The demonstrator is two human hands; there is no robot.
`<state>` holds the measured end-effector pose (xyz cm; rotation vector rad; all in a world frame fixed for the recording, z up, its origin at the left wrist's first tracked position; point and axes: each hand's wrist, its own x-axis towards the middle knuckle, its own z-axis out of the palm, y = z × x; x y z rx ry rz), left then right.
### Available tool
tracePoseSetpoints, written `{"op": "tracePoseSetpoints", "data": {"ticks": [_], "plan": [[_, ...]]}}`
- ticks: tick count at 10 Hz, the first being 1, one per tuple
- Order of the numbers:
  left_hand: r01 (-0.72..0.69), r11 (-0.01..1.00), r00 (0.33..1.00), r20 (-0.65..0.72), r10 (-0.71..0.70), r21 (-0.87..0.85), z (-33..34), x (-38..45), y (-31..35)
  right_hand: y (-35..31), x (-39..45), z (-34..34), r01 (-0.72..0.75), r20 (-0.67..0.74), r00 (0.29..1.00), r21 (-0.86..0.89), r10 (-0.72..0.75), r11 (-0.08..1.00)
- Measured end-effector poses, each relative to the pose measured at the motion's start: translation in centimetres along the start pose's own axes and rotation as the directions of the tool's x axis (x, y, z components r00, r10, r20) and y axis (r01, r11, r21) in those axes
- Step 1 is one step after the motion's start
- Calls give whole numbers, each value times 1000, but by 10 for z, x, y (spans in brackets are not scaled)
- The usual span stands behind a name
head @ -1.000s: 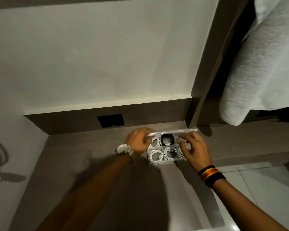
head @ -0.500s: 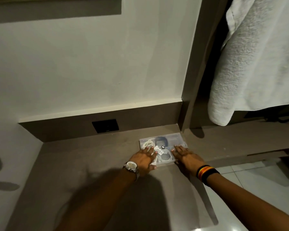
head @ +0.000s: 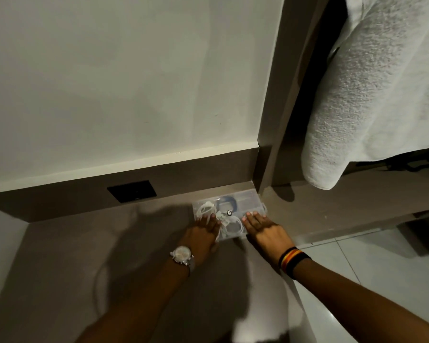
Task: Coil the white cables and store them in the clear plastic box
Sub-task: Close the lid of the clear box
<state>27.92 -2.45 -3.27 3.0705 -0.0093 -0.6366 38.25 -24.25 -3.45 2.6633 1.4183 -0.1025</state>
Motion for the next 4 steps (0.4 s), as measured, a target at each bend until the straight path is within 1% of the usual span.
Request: {"op": "tracePoseSetpoints", "data": {"ticks": [1,2,3,4], "plan": [[31,998,996,-83,-35,-46,-5,26,-13,5,30,7,-85,53,995,47,83,995],[28,994,984,-174,-46,-102,-9,41,-18,2,46,16,-167,47,985,84,163,982],[26,992,962,-268,-58,-121,-3,27,-21,-17,41,2,-248,50,969,203,242,947],[48,980,897,-424,-127,-193,-23,5,-27,-72,-8,-22,-299,9,942,471,335,830]]}}
